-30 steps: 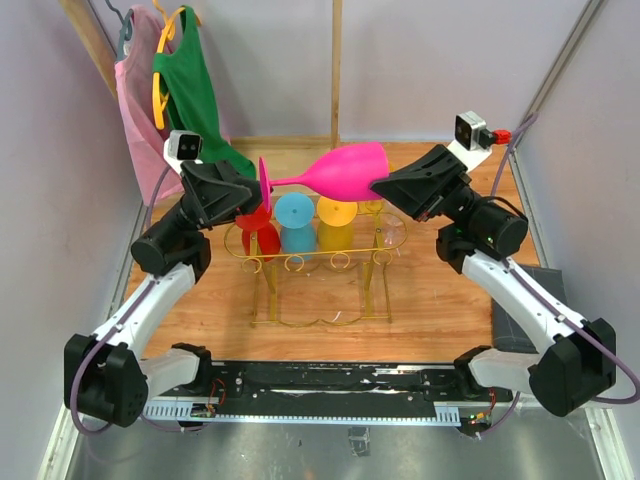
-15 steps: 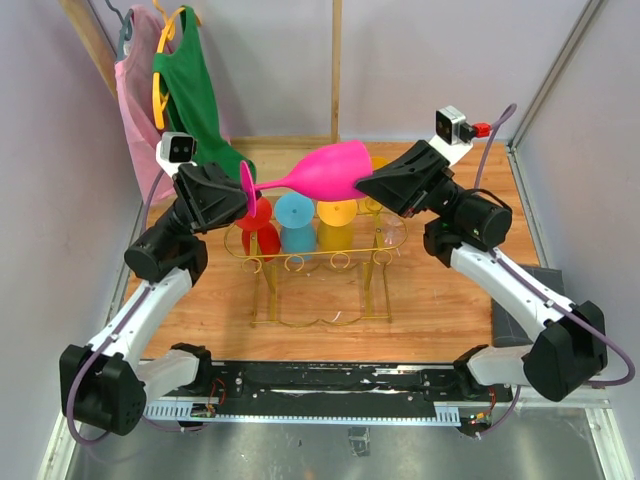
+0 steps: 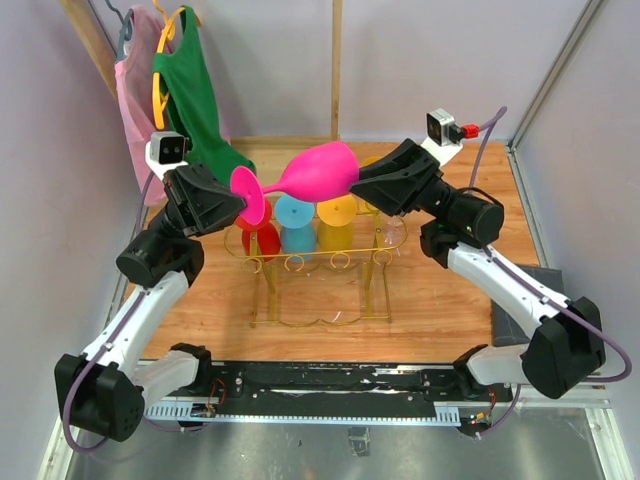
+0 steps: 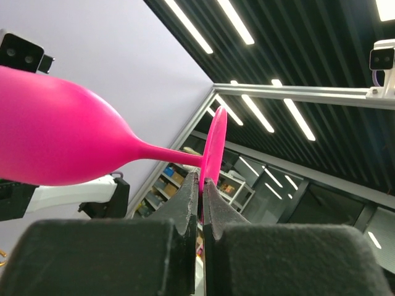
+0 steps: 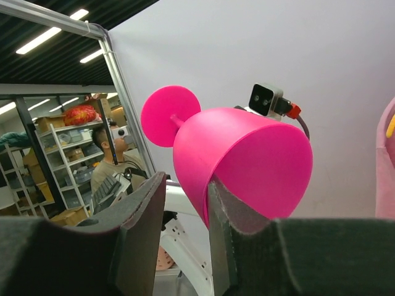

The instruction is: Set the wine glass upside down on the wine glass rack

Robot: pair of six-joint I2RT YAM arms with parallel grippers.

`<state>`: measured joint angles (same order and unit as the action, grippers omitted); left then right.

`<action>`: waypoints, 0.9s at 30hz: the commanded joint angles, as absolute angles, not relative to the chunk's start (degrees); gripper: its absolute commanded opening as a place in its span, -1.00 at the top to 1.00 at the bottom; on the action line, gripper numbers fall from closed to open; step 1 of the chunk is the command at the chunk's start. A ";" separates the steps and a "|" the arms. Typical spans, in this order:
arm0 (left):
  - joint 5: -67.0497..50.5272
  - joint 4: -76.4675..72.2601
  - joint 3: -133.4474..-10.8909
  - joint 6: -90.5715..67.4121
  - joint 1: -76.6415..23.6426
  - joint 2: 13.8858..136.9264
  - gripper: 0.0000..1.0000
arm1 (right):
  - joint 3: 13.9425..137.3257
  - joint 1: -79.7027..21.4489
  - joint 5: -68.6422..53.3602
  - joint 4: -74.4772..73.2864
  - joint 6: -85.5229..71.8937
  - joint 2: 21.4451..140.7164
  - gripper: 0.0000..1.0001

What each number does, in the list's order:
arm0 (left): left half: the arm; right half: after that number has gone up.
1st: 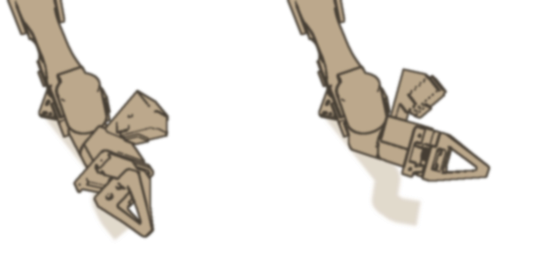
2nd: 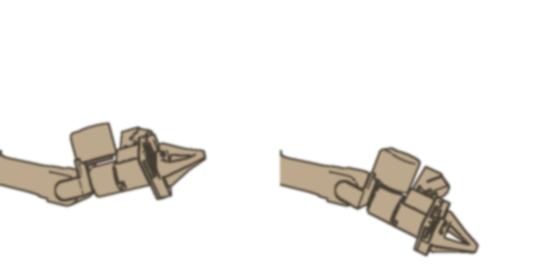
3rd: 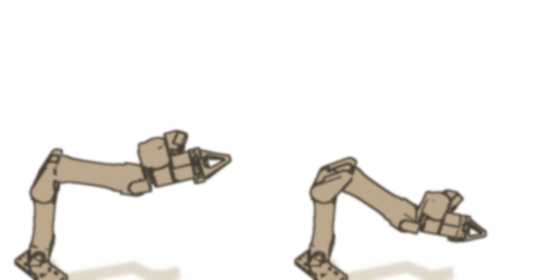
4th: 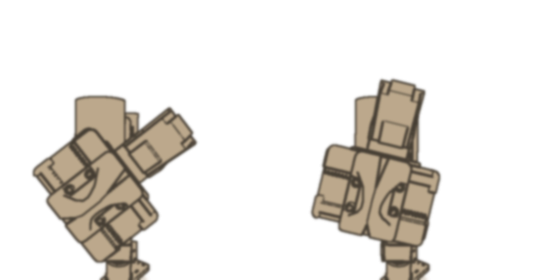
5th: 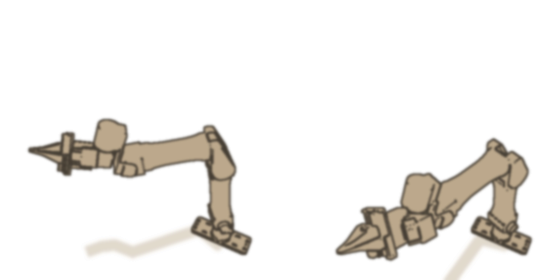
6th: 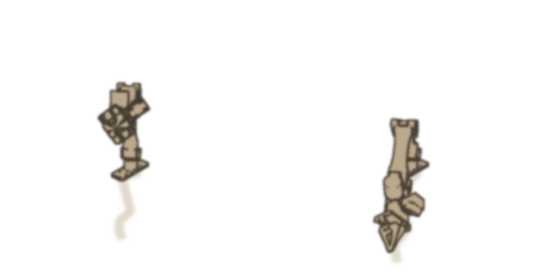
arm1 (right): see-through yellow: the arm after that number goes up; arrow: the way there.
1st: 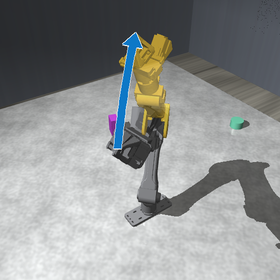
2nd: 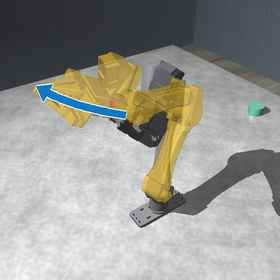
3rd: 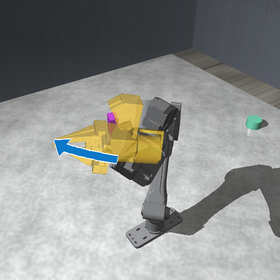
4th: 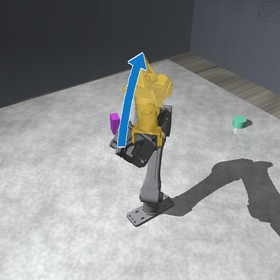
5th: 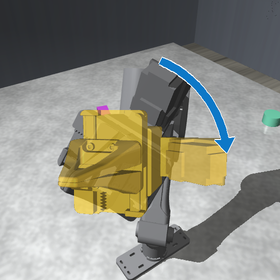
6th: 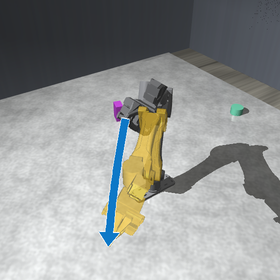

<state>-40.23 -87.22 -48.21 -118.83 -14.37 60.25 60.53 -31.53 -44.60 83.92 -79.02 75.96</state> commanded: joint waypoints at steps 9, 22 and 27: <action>-45.35 -91.72 -55.51 -116.56 -13.89 60.20 0.99 | 53.82 -29.29 -44.95 65.38 -58.96 61.01 0.23; -50.48 -64.32 -60.82 -91.52 -13.88 60.27 1.00 | 48.30 -29.27 -20.20 13.07 -23.52 34.02 0.10; -48.76 -45.71 -63.61 -75.79 -13.93 60.54 0.99 | 48.59 -29.27 -13.84 2.09 -19.65 29.55 0.10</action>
<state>-49.23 -60.73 -61.04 -90.54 -14.24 60.73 48.95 -29.82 -22.20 15.14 -26.74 31.51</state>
